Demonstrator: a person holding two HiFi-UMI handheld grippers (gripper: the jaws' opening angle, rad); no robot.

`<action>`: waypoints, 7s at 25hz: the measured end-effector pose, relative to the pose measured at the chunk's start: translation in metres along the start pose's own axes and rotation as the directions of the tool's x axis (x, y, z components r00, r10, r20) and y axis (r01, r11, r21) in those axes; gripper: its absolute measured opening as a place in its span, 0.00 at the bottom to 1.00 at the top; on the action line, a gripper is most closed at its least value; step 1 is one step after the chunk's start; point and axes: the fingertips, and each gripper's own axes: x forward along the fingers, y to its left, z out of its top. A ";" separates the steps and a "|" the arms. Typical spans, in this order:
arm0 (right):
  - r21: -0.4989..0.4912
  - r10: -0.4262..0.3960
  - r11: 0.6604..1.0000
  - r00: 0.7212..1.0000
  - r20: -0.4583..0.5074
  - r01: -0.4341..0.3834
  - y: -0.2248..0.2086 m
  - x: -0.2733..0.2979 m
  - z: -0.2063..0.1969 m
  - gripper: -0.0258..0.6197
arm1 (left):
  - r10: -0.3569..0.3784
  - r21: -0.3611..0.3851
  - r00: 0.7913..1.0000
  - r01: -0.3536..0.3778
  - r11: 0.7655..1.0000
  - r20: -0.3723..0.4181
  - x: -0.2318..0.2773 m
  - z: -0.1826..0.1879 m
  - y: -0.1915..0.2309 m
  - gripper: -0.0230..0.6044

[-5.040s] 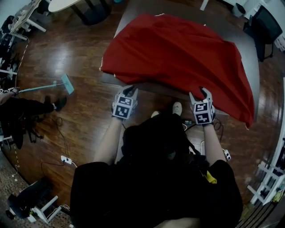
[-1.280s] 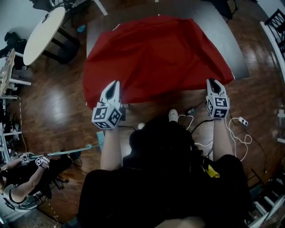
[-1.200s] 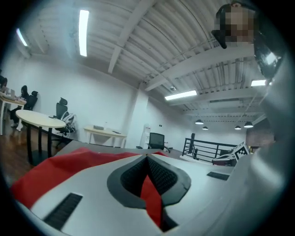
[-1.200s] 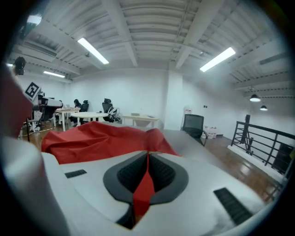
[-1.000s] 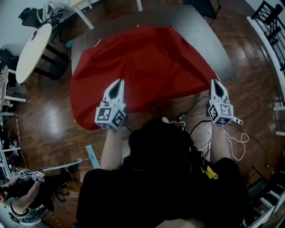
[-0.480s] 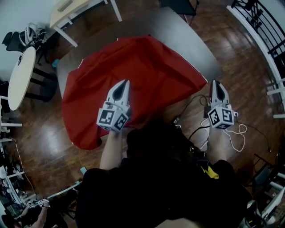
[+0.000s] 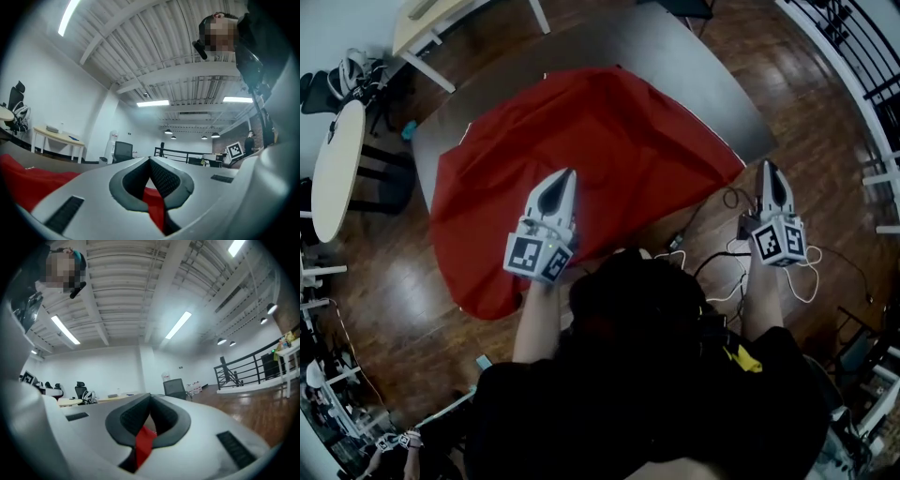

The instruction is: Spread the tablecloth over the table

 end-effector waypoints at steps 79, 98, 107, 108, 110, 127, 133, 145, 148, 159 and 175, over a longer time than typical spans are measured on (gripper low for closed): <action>0.099 0.907 0.408 0.391 -0.160 -0.907 -0.580 0.634 0.088 0.05 | 0.631 0.040 0.725 -0.665 0.746 0.275 0.925 -0.087 -0.217 0.04; 0.185 0.849 -0.498 -0.520 -0.093 -0.847 -0.188 0.400 0.047 0.05 | 0.906 -0.073 -0.088 -0.995 -0.064 0.415 0.551 -0.069 -0.245 0.04; 0.192 0.743 -0.640 -0.663 -0.092 -0.744 -0.138 0.387 0.021 0.05 | 0.882 -0.126 -0.342 -0.940 -0.318 0.325 0.496 -0.091 -0.226 0.04; 0.190 0.737 -0.646 -0.669 -0.098 -0.739 -0.130 0.399 0.013 0.05 | 0.876 -0.132 -0.363 -0.932 -0.339 0.318 0.494 -0.092 -0.215 0.04; 0.195 0.728 -0.651 -0.676 -0.114 -0.733 -0.109 0.427 -0.003 0.05 | 0.867 -0.144 -0.395 -0.919 -0.368 0.303 0.496 -0.093 -0.189 0.04; 0.220 0.500 -0.798 -0.820 -0.279 -0.562 0.039 0.515 -0.097 0.05 | 0.770 -0.119 -0.634 -0.772 -0.625 0.070 0.474 -0.112 -0.031 0.04; 0.186 0.444 -0.786 -0.748 -0.494 -0.589 0.089 0.508 -0.187 0.05 | 0.744 -0.089 -0.648 -0.741 -0.666 -0.164 0.423 -0.190 -0.017 0.04; 0.199 0.387 -0.747 -0.658 -0.646 -0.635 0.140 0.474 -0.286 0.07 | 0.646 -0.020 -0.659 -0.694 -0.720 -0.384 0.351 -0.280 0.004 0.35; 0.203 0.334 -0.760 -0.639 -0.693 -0.617 0.148 0.465 -0.312 0.31 | 0.620 0.032 -0.606 -0.728 -0.685 -0.498 0.345 -0.308 0.010 0.44; 0.120 0.290 -0.802 -0.556 -0.779 -0.585 0.154 0.447 -0.339 0.30 | 0.635 -0.006 -0.553 -0.752 -0.659 -0.539 0.342 -0.323 0.014 0.04; -0.099 0.556 -0.646 -0.378 -0.740 -0.756 0.166 0.631 -0.290 0.09 | 0.572 0.034 -0.676 -0.659 -0.751 -0.465 0.378 -0.288 -0.071 0.04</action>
